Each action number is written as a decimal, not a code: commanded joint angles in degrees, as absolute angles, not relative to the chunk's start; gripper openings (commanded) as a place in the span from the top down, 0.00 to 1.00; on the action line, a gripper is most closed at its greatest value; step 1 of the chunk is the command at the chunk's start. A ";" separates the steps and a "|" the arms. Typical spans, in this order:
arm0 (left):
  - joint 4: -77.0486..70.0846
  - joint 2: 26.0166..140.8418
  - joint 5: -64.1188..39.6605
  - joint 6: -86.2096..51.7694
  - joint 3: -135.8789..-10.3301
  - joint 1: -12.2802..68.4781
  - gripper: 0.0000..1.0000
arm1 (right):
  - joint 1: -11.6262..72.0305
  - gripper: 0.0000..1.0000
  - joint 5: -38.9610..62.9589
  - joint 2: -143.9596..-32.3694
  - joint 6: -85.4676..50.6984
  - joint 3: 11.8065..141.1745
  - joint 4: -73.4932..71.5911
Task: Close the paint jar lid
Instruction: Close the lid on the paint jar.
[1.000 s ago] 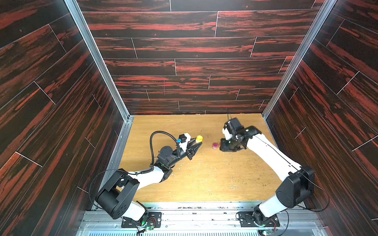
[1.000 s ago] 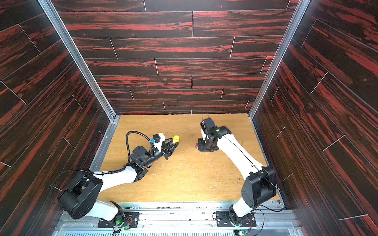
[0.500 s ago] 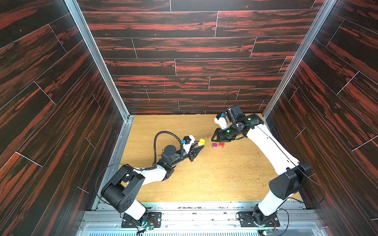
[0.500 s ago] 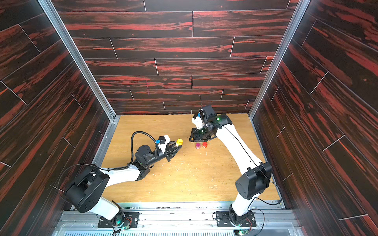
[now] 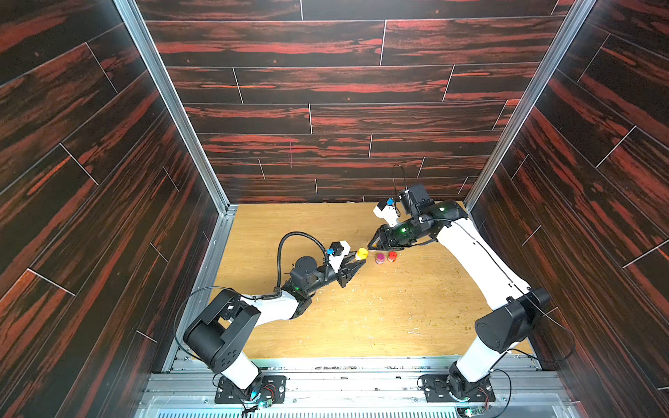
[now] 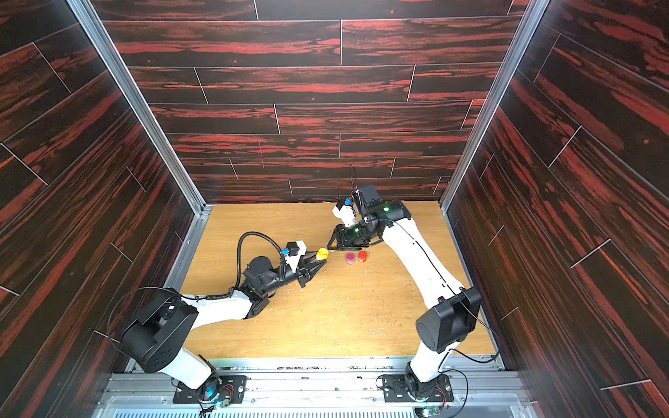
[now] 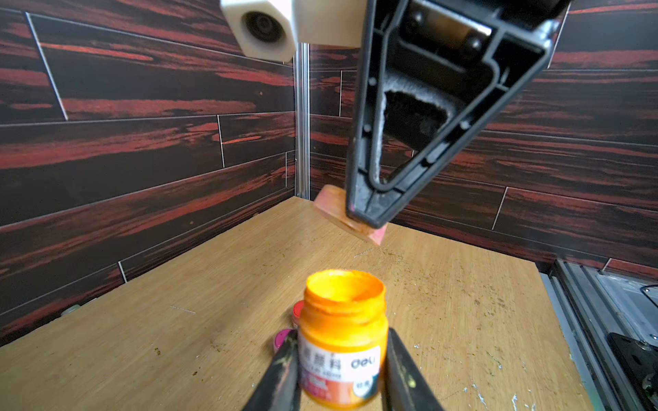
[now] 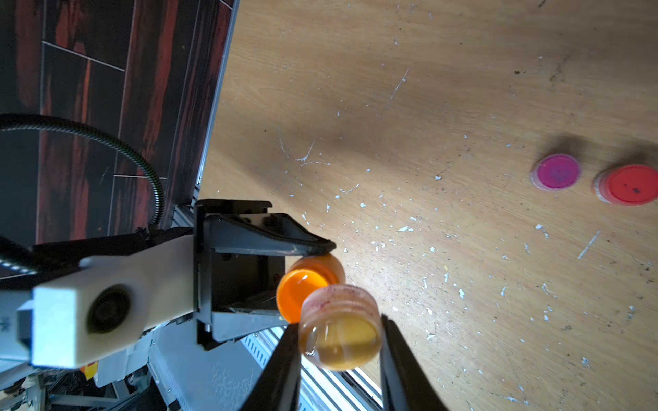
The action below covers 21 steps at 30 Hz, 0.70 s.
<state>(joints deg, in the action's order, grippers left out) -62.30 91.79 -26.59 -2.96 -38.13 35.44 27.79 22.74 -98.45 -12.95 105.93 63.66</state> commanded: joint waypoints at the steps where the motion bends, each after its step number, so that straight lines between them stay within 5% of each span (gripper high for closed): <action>1: -62.76 91.50 -27.25 -2.11 -39.90 35.68 0.69 | 28.66 0.73 24.77 -100.23 -11.76 107.58 65.64; 21: -61.10 91.23 -27.33 -0.93 -40.12 36.04 0.69 | 30.99 0.73 26.54 -102.39 -9.32 108.28 67.14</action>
